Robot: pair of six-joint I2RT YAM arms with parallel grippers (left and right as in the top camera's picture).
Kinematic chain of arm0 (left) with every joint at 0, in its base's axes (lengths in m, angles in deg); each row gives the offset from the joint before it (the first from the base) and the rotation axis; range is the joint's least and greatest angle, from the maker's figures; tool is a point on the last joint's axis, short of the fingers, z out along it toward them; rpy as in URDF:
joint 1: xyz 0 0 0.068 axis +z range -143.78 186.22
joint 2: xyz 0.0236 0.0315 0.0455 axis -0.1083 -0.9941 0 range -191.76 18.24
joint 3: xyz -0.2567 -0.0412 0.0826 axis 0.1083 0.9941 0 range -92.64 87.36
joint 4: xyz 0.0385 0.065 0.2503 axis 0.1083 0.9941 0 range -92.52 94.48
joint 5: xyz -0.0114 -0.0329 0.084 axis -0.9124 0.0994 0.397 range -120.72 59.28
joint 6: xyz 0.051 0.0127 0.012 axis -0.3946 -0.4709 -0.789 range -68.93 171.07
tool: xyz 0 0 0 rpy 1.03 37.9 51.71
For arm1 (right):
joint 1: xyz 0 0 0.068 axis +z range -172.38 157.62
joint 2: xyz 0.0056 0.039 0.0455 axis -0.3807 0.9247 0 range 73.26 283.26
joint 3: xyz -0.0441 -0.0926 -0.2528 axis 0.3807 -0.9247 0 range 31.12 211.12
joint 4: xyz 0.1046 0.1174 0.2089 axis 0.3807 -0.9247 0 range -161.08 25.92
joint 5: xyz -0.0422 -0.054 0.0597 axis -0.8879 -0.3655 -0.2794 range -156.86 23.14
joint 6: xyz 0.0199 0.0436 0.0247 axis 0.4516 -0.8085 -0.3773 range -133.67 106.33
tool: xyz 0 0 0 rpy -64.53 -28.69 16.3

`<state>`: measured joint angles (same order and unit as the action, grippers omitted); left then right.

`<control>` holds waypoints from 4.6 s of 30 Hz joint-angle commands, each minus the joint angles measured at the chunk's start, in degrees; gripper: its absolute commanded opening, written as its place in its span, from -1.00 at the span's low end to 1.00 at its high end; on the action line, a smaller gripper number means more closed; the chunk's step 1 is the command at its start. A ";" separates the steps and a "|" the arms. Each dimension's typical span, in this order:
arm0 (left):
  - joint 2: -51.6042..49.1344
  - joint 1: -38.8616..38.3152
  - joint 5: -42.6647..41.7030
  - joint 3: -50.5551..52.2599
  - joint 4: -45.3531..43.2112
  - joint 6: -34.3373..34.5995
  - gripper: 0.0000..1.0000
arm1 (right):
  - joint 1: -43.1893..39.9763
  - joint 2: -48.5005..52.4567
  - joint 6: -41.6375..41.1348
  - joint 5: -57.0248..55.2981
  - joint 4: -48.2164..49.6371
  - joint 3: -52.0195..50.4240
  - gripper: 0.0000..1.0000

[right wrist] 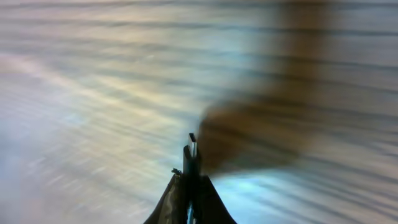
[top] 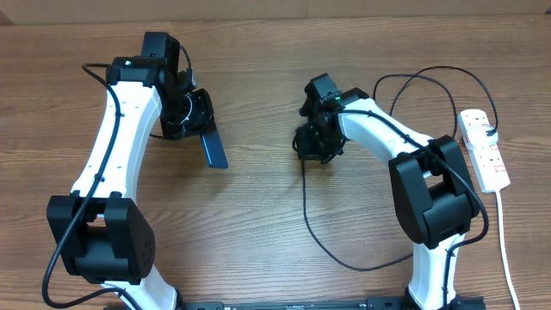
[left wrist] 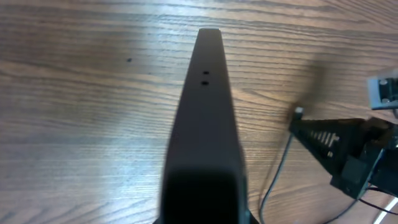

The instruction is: Plug charger to phone and switch on socket

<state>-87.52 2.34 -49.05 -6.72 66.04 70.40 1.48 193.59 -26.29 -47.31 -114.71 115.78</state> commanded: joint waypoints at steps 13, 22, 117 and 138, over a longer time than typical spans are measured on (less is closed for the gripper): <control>0.85 7.17 -57.40 -0.81 -17.75 -7.10 -0.91 | -3.41 -15.28 23.69 47.60 -7.63 -0.33 -0.92; 2.64 8.46 -71.54 -0.81 -13.44 -16.68 -0.91 | -3.48 -16.59 42.80 56.70 -24.70 -0.33 -0.92; 8.68 3.10 -72.15 -0.72 18.38 -34.47 -0.91 | 11.15 -37.83 2.82 38.95 -10.29 -1.03 -0.92; 8.68 3.21 -72.17 -0.72 14.01 -27.85 -0.91 | 11.67 -37.83 -5.46 34.53 -3.76 -1.03 -0.92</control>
<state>-79.30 5.66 -118.40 -6.65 80.09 40.13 13.02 156.26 -30.60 -11.60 -119.74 114.99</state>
